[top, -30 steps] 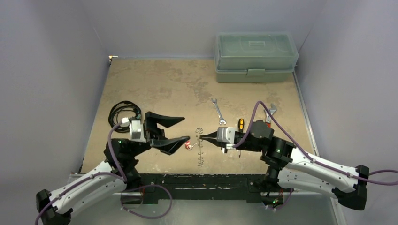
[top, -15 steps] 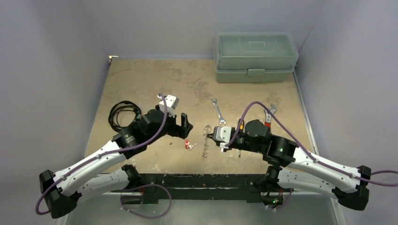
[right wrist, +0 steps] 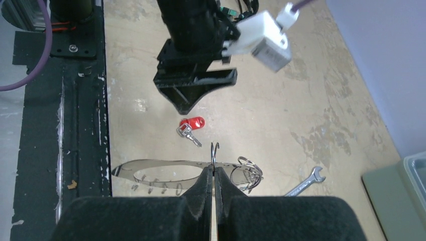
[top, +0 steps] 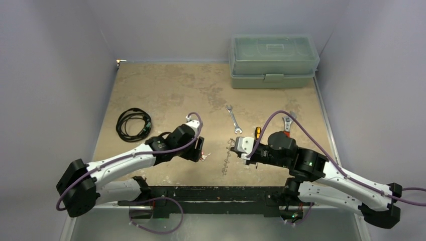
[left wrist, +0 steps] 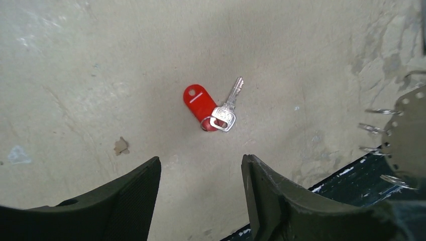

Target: Put the keys on the keyring

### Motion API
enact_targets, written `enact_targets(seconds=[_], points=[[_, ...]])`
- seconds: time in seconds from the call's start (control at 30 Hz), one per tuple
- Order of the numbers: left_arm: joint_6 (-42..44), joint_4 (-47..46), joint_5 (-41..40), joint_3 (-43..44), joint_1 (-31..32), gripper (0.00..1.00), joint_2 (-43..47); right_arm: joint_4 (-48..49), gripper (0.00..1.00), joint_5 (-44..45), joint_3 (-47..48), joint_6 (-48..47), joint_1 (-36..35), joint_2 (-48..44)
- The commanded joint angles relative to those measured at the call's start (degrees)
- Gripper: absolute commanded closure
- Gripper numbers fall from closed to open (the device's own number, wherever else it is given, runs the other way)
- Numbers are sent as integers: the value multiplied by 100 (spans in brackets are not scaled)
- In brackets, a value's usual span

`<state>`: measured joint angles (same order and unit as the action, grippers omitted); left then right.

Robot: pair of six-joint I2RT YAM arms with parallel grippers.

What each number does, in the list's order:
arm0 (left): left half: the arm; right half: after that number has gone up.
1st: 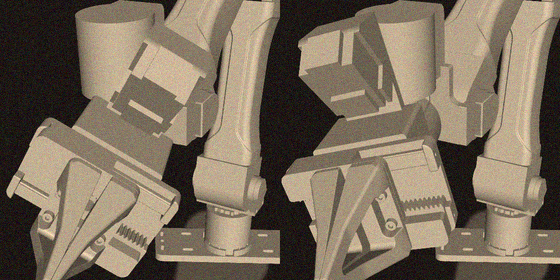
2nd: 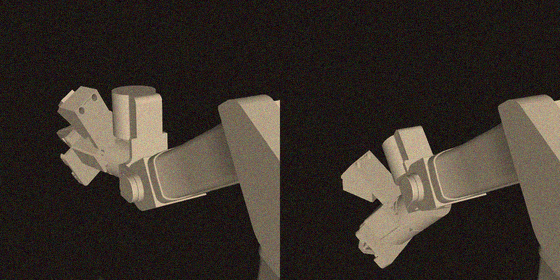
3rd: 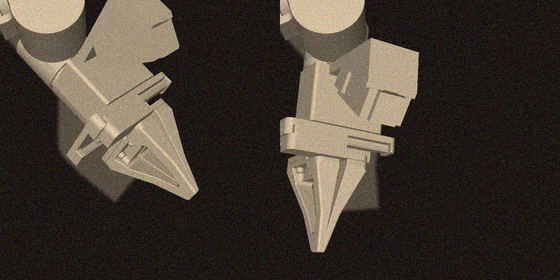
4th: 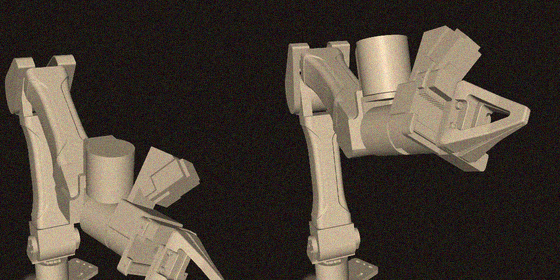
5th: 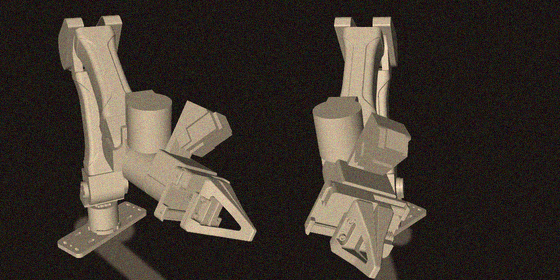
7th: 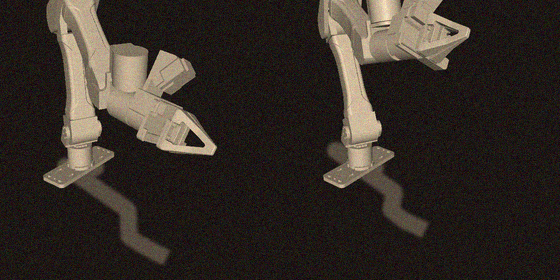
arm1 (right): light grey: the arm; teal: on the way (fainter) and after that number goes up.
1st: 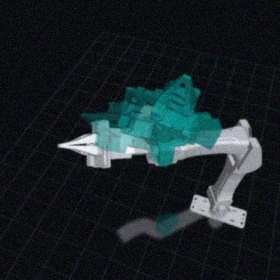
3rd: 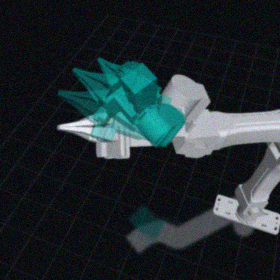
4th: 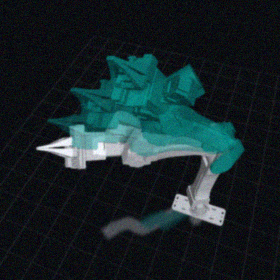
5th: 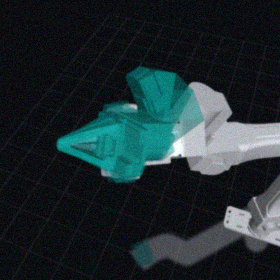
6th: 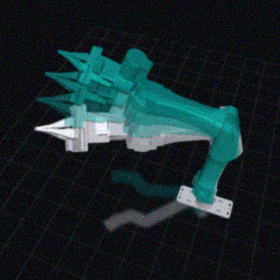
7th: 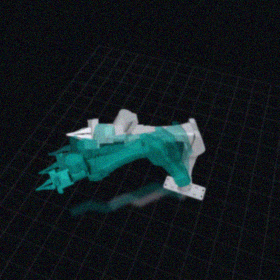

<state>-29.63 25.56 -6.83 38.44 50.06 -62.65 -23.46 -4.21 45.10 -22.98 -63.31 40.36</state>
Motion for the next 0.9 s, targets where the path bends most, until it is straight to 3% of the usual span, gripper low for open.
enact_targets(seconds=[0.0,0.4,0.77,0.87], points=[[205,-668,623,-88,21,42,-576,25,100,17,134,41,3,-179],[387,-1383,1103,-46,21,53,-1793,24,100,-35,60,38,3,-396],[429,-1402,841,29,21,59,-1945,63,100,-186,75,68,3,-335],[413,-1356,822,64,21,65,-1927,99,100,-177,41,55,3,-344]])
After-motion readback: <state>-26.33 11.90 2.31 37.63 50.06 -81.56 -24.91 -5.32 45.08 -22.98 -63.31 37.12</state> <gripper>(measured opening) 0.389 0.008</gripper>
